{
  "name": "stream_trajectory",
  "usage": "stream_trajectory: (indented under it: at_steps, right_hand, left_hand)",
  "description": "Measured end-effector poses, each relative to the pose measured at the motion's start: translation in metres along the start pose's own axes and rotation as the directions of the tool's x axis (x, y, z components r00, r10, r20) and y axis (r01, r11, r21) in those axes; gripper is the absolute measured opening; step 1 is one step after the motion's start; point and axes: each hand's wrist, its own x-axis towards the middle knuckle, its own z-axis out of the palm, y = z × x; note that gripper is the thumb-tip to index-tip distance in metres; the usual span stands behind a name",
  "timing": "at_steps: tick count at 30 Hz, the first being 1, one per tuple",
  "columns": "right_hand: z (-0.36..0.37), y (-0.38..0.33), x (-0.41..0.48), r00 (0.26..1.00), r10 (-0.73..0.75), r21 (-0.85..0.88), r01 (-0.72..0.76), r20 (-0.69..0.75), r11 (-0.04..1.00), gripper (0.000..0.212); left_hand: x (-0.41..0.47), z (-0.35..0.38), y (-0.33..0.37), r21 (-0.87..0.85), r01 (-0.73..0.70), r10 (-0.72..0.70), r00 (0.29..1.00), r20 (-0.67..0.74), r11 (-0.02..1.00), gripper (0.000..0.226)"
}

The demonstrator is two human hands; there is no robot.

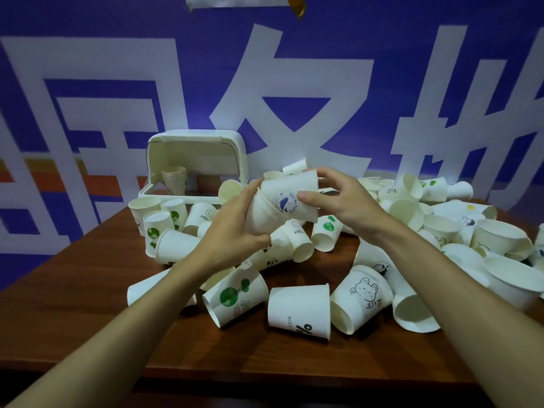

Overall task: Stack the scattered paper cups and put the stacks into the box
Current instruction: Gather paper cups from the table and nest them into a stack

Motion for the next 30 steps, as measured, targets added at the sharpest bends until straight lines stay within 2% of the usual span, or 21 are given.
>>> stream_trajectory:
  at_steps: [3, 5, 8, 11, 13, 15, 16, 17, 19, 20, 22, 24, 26, 30]
  right_hand:
    - [0.004, -0.004, 0.002, 0.995, 0.033, -0.056, -0.028, 0.093, 0.998, 0.060]
    - [0.015, -0.010, 0.000, 0.985, 0.024, -0.109, -0.005, 0.174, 0.994, 0.060]
    - [0.033, -0.016, -0.002, 0.958, 0.030, -0.128, 0.007, 0.284, 0.992, 0.054]
    - [0.037, -0.028, -0.008, 0.914, 0.102, -0.042, -0.093, 0.392, 0.995, 0.051]
    - [0.035, -0.028, -0.013, 0.904, 0.124, -0.056, -0.111, 0.410, 0.992, 0.053]
    - [0.030, -0.024, -0.018, 0.908, 0.176, -0.191, -0.109, 0.380, 0.976, 0.075]
    - [0.025, -0.019, -0.020, 0.892, 0.215, -0.337, -0.076, 0.397, 0.939, 0.082]
    - [0.019, -0.015, -0.023, 0.856, 0.270, -0.488, -0.024, 0.441, 0.873, 0.085]
    - [0.010, -0.007, -0.030, 0.724, 0.431, -0.688, 0.083, 0.538, 0.721, 0.091]
    - [0.008, -0.004, -0.033, 0.669, 0.495, -0.733, 0.112, 0.555, 0.671, 0.095]
    - [0.011, 0.003, -0.038, 0.639, 0.528, -0.770, 0.166, 0.560, 0.616, 0.098]
    - [0.016, 0.009, -0.041, 0.656, 0.492, -0.758, 0.193, 0.572, 0.623, 0.089]
    - [0.017, 0.010, -0.040, 0.675, 0.454, -0.721, 0.170, 0.582, 0.672, 0.073]
    - [0.003, 0.015, -0.034, 0.755, 0.355, -0.549, 0.007, 0.551, 0.836, 0.052]
  left_hand:
    - [-0.006, -0.006, -0.005, 0.149, -0.026, 0.021, 0.999, 0.033, 0.989, 0.096]
    - [-0.008, -0.006, -0.002, 0.222, -0.056, 0.044, 0.997, 0.060, 0.974, 0.095]
    - [-0.007, -0.007, 0.004, 0.183, -0.059, 0.053, 0.998, 0.036, 0.981, 0.094]
    - [-0.011, -0.007, 0.007, 0.141, -0.055, 0.045, 0.996, 0.073, 0.989, 0.099]
    - [-0.017, -0.006, 0.010, 0.119, -0.067, 0.058, 0.995, 0.081, 0.991, 0.094]
    - [-0.021, -0.007, 0.009, 0.078, -0.051, 0.049, 0.998, 0.035, 0.996, 0.083]
    - [-0.023, -0.009, 0.008, 0.067, -0.033, 0.032, 0.999, 0.007, 0.997, 0.078]
    - [-0.024, -0.010, 0.006, 0.066, -0.003, 0.004, 1.000, -0.011, 0.998, 0.075]
    - [-0.026, -0.013, 0.002, 0.072, 0.049, -0.048, 0.999, -0.018, 0.996, 0.071]
    - [-0.028, -0.014, 0.001, 0.071, 0.064, -0.063, 0.998, -0.019, 0.995, 0.071]
    - [-0.030, -0.015, 0.001, 0.055, 0.078, -0.076, 0.996, -0.035, 0.995, 0.072]
    - [-0.031, -0.014, 0.001, 0.045, 0.083, -0.081, 0.996, -0.046, 0.996, 0.075]
    - [-0.032, -0.013, 0.001, 0.043, 0.085, -0.082, 0.995, -0.058, 0.995, 0.079]
    - [-0.030, -0.015, -0.003, 0.027, 0.072, -0.069, 0.993, -0.095, 0.997, 0.085]
